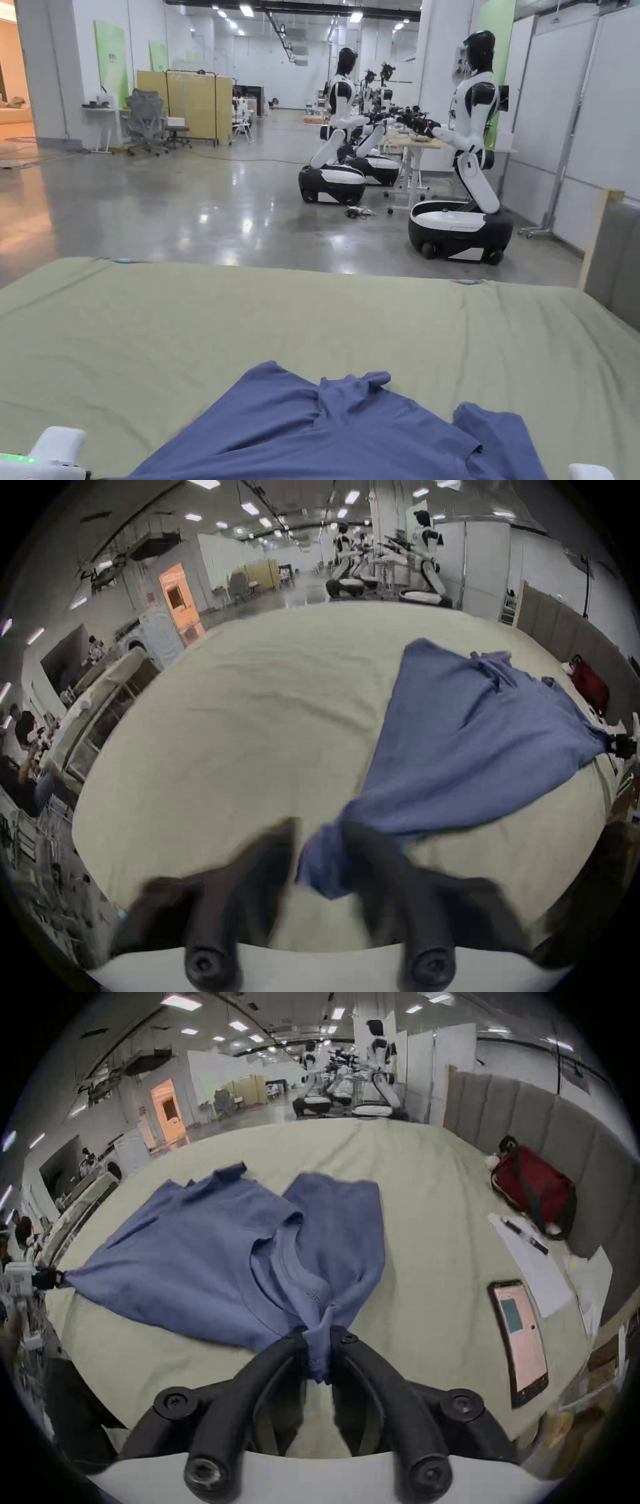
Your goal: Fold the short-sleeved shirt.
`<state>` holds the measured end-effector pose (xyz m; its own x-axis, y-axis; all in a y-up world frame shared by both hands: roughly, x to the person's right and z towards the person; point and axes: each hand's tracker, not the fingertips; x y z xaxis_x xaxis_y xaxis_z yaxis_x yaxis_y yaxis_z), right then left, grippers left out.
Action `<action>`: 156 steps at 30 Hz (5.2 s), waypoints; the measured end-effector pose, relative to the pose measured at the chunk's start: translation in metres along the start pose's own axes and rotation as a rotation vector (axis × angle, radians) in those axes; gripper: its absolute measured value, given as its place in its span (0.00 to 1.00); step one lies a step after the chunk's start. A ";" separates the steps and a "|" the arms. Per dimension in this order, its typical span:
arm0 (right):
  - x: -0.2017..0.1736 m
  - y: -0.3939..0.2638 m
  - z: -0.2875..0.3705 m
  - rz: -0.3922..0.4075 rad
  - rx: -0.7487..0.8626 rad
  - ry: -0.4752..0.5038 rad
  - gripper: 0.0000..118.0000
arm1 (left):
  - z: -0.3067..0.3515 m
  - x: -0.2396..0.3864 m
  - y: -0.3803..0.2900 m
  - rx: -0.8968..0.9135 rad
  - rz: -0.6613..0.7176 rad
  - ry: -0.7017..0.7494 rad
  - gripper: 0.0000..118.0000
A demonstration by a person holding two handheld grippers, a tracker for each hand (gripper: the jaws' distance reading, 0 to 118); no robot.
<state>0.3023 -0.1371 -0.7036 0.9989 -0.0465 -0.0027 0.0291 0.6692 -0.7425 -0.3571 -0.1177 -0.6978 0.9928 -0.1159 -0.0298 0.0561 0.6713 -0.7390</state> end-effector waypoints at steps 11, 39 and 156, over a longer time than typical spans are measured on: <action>-0.156 0.059 0.090 0.168 0.605 0.072 0.73 | 0.088 0.124 0.044 0.519 -0.162 -0.004 1.00; -0.196 0.051 0.016 0.279 0.409 0.189 0.03 | -0.056 -0.030 -0.013 -0.049 0.107 -0.046 0.97; -0.040 -0.077 0.014 0.076 0.031 0.008 0.07 | 0.030 0.042 -0.080 0.066 0.103 -0.096 0.06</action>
<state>0.2603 -0.1761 -0.6370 0.9980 -0.0006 -0.0633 -0.0452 0.6937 -0.7189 -0.3163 -0.1540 -0.6194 0.9990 0.0246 -0.0364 -0.0429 0.7232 -0.6893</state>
